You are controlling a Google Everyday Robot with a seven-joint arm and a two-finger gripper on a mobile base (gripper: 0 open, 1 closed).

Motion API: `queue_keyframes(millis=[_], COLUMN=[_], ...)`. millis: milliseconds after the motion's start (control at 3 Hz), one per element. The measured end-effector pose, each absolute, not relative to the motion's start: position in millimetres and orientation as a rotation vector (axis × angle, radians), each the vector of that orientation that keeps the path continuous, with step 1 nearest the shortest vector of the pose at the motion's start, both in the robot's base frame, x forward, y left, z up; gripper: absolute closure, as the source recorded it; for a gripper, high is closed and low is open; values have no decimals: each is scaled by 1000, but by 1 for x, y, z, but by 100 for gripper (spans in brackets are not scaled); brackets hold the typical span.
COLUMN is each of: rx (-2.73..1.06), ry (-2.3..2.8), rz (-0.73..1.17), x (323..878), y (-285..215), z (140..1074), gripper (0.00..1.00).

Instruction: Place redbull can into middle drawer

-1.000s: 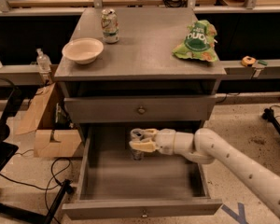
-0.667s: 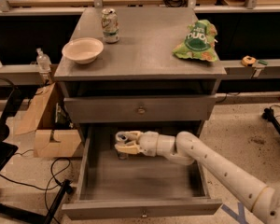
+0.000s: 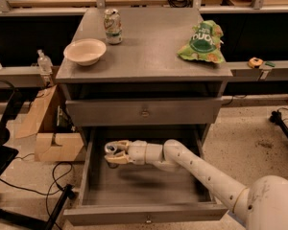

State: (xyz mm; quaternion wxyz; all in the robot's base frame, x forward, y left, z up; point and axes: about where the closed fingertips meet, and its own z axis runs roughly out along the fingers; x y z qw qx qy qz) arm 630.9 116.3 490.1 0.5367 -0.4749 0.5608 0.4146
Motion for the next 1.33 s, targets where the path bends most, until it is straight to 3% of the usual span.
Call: queue_keyframes(millis=[667,1333], rx=[-1148,-1150], ry=[1298,1293], rz=[984,992], x=[620,618], y=[144,149], z=[438,439], gripper=[100,59])
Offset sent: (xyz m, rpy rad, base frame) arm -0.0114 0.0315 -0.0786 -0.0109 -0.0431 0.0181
